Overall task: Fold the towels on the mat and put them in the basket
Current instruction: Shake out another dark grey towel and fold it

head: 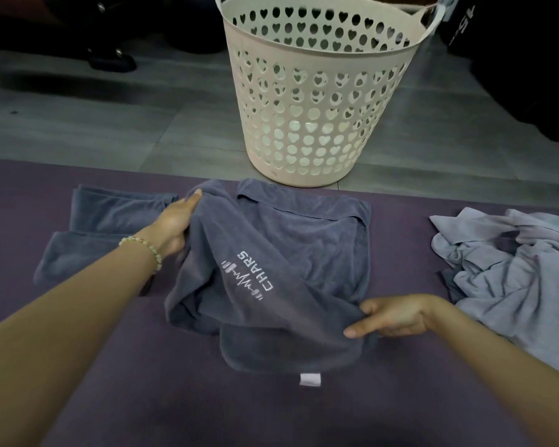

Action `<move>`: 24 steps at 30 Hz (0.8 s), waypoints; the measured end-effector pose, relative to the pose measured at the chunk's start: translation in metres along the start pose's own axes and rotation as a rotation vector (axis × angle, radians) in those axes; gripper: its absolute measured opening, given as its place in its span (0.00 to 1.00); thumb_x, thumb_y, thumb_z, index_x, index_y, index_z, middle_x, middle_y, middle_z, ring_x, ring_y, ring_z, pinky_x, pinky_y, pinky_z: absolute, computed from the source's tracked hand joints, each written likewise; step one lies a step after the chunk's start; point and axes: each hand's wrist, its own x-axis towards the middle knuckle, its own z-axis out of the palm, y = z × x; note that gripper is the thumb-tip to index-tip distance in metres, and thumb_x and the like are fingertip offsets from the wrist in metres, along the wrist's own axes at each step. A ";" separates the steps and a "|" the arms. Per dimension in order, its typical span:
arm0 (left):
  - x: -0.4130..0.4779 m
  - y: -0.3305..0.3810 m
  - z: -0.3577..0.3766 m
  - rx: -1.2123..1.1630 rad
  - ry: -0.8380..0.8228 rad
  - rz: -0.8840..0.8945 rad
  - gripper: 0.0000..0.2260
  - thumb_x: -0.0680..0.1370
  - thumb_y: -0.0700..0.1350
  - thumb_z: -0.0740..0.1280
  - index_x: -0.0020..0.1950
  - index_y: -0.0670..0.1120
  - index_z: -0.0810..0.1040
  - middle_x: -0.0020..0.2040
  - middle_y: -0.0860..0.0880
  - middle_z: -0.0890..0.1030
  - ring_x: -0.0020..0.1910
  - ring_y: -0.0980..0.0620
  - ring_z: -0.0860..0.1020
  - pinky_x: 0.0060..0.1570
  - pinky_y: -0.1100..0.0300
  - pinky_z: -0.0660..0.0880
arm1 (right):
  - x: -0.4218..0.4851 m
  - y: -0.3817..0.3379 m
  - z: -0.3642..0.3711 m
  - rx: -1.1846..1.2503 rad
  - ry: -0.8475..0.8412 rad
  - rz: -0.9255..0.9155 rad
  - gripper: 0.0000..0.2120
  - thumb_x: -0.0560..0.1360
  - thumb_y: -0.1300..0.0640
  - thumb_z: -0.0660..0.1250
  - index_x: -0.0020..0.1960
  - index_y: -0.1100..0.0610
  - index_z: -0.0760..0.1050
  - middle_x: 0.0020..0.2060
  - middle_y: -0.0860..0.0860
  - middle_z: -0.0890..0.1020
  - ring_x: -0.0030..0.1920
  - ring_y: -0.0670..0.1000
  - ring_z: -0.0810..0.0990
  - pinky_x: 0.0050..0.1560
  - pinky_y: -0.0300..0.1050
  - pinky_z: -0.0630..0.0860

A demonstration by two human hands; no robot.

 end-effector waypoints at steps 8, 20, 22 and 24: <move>0.016 -0.025 0.005 0.139 0.092 -0.141 0.23 0.80 0.57 0.58 0.66 0.42 0.73 0.60 0.42 0.78 0.58 0.42 0.76 0.58 0.50 0.74 | 0.011 -0.013 -0.061 0.489 0.737 -0.375 0.09 0.76 0.54 0.66 0.39 0.53 0.70 0.24 0.46 0.66 0.22 0.43 0.61 0.22 0.34 0.59; 0.106 0.026 0.059 0.283 0.074 0.068 0.31 0.79 0.55 0.62 0.74 0.37 0.59 0.71 0.40 0.68 0.69 0.42 0.68 0.67 0.52 0.64 | 0.042 -0.074 -0.173 0.764 1.053 -0.445 0.10 0.81 0.58 0.60 0.61 0.60 0.70 0.53 0.55 0.75 0.49 0.51 0.80 0.48 0.40 0.78; 0.098 0.005 0.054 0.486 0.093 -0.030 0.36 0.78 0.56 0.63 0.76 0.36 0.54 0.73 0.41 0.64 0.71 0.42 0.64 0.66 0.55 0.63 | 0.056 -0.060 -0.159 0.588 1.135 -0.317 0.13 0.80 0.57 0.62 0.62 0.60 0.70 0.52 0.56 0.74 0.47 0.54 0.77 0.47 0.44 0.76; 0.092 -0.031 0.033 0.664 0.051 -0.139 0.49 0.67 0.69 0.68 0.74 0.36 0.60 0.72 0.39 0.66 0.70 0.40 0.66 0.68 0.51 0.66 | 0.069 -0.039 -0.129 0.446 1.104 -0.246 0.07 0.78 0.56 0.64 0.52 0.59 0.71 0.45 0.57 0.75 0.35 0.50 0.76 0.35 0.41 0.75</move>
